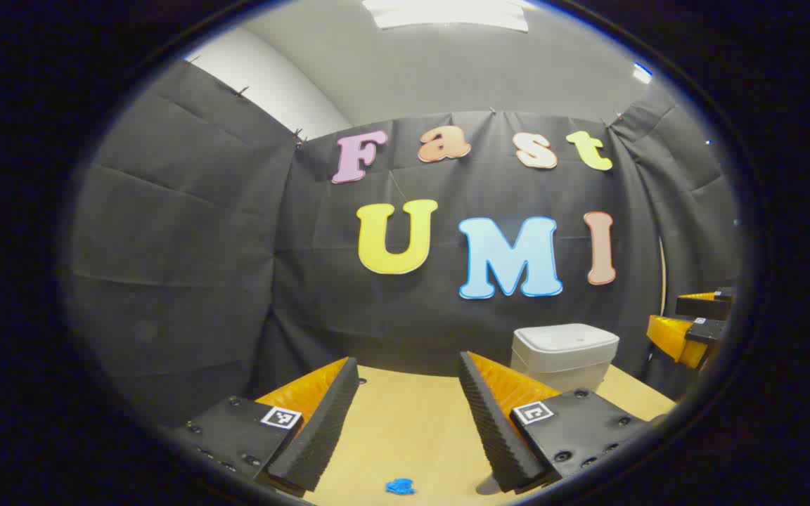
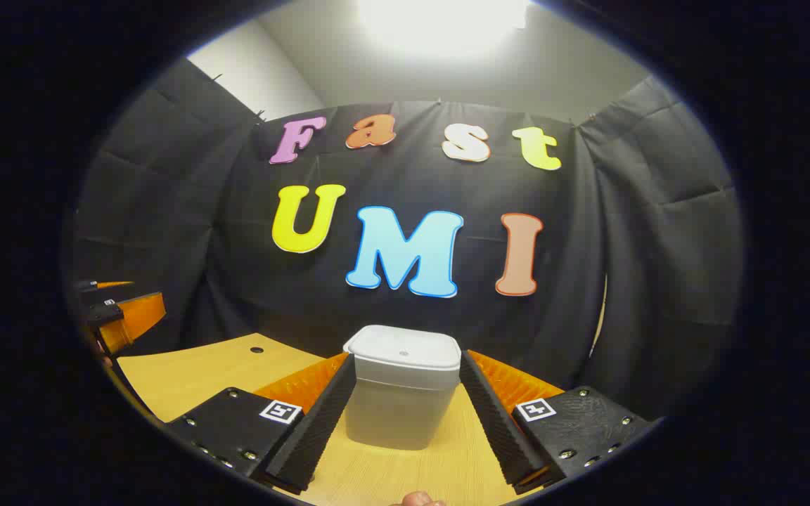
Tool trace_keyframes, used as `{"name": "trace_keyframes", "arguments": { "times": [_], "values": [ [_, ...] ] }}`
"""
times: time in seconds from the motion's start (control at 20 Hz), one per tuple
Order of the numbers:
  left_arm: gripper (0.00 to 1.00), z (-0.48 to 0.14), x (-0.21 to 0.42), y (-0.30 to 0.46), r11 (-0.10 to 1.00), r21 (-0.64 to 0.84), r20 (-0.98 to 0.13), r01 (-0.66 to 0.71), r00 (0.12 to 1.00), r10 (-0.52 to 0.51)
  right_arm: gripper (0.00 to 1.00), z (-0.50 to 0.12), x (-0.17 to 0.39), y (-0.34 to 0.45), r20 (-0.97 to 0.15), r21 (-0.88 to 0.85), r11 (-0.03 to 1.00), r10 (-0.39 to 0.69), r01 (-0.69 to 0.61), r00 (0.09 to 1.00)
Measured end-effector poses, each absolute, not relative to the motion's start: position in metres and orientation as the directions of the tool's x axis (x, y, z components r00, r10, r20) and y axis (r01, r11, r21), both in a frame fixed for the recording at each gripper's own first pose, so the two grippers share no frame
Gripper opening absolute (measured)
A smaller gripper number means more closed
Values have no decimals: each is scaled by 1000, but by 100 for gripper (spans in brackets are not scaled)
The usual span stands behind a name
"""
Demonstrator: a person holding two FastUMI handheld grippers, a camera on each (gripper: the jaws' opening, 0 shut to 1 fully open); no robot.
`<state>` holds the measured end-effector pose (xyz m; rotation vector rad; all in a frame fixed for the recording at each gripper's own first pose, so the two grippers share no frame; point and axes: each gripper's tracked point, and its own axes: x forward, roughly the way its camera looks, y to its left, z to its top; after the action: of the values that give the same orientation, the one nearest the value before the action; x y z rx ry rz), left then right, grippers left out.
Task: Press the lid of the desktop garbage bin to open it, pick up the crumpled paper on the desktop and throw it into the bin, then pick up the pop can on the desktop and drop it into the bin, and finally close the garbage bin lid.
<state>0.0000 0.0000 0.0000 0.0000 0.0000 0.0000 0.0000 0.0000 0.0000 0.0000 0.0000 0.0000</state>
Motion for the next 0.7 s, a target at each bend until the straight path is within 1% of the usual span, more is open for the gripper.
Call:
{"name": "trace_keyframes", "arguments": {
  "times": [0.05, 0.1, 0.15, 0.2, 0.25, 0.4, 0.45, 0.5, 0.55, 0.6, 0.7],
  "values": [
    [94, -5, 9, 3, 1000, -8, 1, -4, 1000, 4, 95, 0, 6, 10, 2, 6, 1000, 18, -18, 1000],
    [96, -10, 20, 3, 1000, -19, -6, 7, 1000, -7, 95, -1, 11, 15, -12, 12, 1000, 21, -21, 1000],
    [92, -18, 31, 0, 999, -30, -22, 26, 999, -27, 95, -3, 14, 18, -27, 18, 1000, 18, -17, 999],
    [96, -26, 40, -1, 998, -38, -28, 48, 998, -49, 95, -1, 16, 21, -22, 26, 1000, 11, -10, 1000],
    [96, -30, 50, 1, 996, -46, -29, 71, 997, -73, 95, 5, 18, 23, -8, 37, 999, -9, 9, 1000],
    [96, -46, 76, 5, 988, -49, -68, 149, 986, -152, 95, 3, 19, 23, -42, 82, 991, -106, 109, 994],
    [93, -46, 84, 11, 986, -36, -68, 165, 984, -167, 95, 5, 19, 22, -48, 90, 985, -142, 146, 989],
    [96, -44, 92, 17, 984, -16, -65, 180, 981, -181, 95, 6, 19, 20, -48, 93, 979, -177, 181, 983],
    [92, -42, 99, 23, 981, 9, -63, 193, 979, -192, 95, 8, 20, 20, -50, 90, 976, -196, 200, 979],
    [96, -42, 104, 28, 979, 32, -63, 201, 978, -199, 95, 6, 22, 22, -52, 81, 973, -214, 218, 975],
    [96, -42, 114, 32, 975, 41, -59, 219, 975, -216, 95, 5, 24, 22, -52, 57, 968, -240, 243, 969]
  ]
}}
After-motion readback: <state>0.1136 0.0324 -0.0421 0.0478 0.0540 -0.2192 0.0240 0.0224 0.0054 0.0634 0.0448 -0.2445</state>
